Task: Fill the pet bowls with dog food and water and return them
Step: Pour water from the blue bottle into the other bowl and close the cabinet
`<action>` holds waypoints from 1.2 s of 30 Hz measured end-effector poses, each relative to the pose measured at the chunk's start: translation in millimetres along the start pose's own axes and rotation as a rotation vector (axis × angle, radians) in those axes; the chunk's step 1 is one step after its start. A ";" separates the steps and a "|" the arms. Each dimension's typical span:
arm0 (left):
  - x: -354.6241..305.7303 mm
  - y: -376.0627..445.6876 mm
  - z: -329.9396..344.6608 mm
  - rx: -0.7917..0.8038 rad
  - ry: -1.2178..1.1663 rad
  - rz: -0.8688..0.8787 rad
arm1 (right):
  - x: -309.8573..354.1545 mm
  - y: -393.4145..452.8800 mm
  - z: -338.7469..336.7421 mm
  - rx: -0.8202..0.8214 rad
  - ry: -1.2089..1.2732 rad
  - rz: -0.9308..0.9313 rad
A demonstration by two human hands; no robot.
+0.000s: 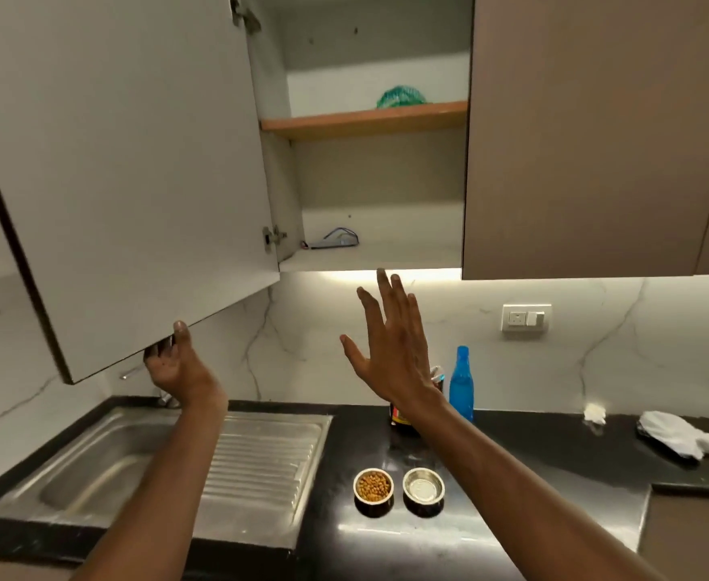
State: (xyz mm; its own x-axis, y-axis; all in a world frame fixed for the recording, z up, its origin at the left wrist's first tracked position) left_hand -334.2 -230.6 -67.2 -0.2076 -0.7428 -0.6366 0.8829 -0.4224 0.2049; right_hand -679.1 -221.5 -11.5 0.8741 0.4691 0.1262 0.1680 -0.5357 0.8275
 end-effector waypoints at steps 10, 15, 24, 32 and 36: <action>-15.4 -80.7 1.2 0.077 0.430 -0.160 | 57.2 -5.5 -41.6 0.061 0.296 0.004; -31.0 -145.4 49.3 0.506 0.542 0.464 | 68.3 -9.5 -65.8 0.206 0.710 0.060; 36.2 -239.3 168.4 1.064 0.838 0.832 | -53.9 -2.7 -79.6 -0.065 0.533 0.474; 80.6 -226.5 214.5 1.137 0.944 0.989 | -126.4 39.3 -56.2 -0.284 0.164 0.252; 97.1 -205.6 234.8 1.127 0.982 1.023 | -133.5 59.8 -24.0 -0.177 -0.372 -0.031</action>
State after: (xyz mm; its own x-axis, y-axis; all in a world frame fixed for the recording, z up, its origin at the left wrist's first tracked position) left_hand -634.7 -337.9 3.5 0.8415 -0.5397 -0.0233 -0.2763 -0.4670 0.8400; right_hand -796.7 -299.3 34.2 0.9805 0.1799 -0.0795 0.1440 -0.3809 0.9133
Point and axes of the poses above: each hand's wrist, its own y-axis towards the middle knuckle, its own z-axis out of the palm, x = y × z, the point moved 6 cm from there along y, towards the middle knuckle, and after that the axes turned 2 degrees about -y, right-handed, at the moved point
